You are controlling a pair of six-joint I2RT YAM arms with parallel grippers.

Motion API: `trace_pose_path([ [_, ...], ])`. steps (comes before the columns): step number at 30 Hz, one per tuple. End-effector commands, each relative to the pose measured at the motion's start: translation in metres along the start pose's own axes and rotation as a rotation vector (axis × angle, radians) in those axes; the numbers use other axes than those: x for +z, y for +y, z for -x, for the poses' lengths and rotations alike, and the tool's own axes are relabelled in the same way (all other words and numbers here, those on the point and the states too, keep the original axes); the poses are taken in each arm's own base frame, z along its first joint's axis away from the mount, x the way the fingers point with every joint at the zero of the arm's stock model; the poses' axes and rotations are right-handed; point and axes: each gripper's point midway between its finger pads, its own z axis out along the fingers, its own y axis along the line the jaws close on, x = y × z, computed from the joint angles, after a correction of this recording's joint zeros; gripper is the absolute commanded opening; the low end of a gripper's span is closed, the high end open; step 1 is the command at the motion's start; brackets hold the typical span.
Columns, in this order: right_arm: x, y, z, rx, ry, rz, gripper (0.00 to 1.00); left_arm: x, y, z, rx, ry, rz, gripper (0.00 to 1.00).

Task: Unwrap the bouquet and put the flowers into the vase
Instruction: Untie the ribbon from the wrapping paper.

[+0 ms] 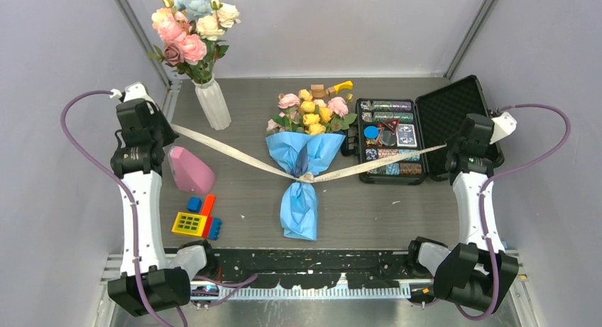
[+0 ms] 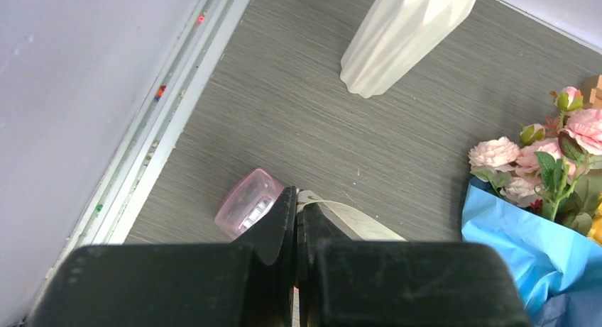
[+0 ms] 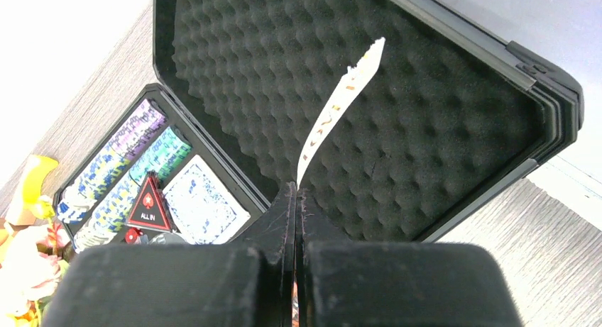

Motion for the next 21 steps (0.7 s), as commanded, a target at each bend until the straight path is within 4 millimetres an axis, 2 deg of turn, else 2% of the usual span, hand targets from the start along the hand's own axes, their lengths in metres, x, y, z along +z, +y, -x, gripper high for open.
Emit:
trace_pose_path([
  [1, -0.003, 0.008, 0.024, 0.03, -0.042, 0.019, 0.0, -0.011, 0.011, 0.024, 0.017, -0.066, 0.054, 0.0],
  [8, -0.007, 0.004, 0.034, 0.031, -0.061, 0.01, 0.0, -0.018, 0.025, 0.031, 0.041, -0.091, 0.132, 0.0],
  [14, -0.013, 0.004, 0.049, 0.03, -0.093, -0.002, 0.0, -0.033, 0.042, 0.048, 0.056, -0.134, 0.229, 0.0],
  [21, -0.016, 0.003, 0.06, 0.029, -0.117, -0.015, 0.0, -0.042, 0.056, 0.054, 0.079, -0.153, 0.309, 0.0],
])
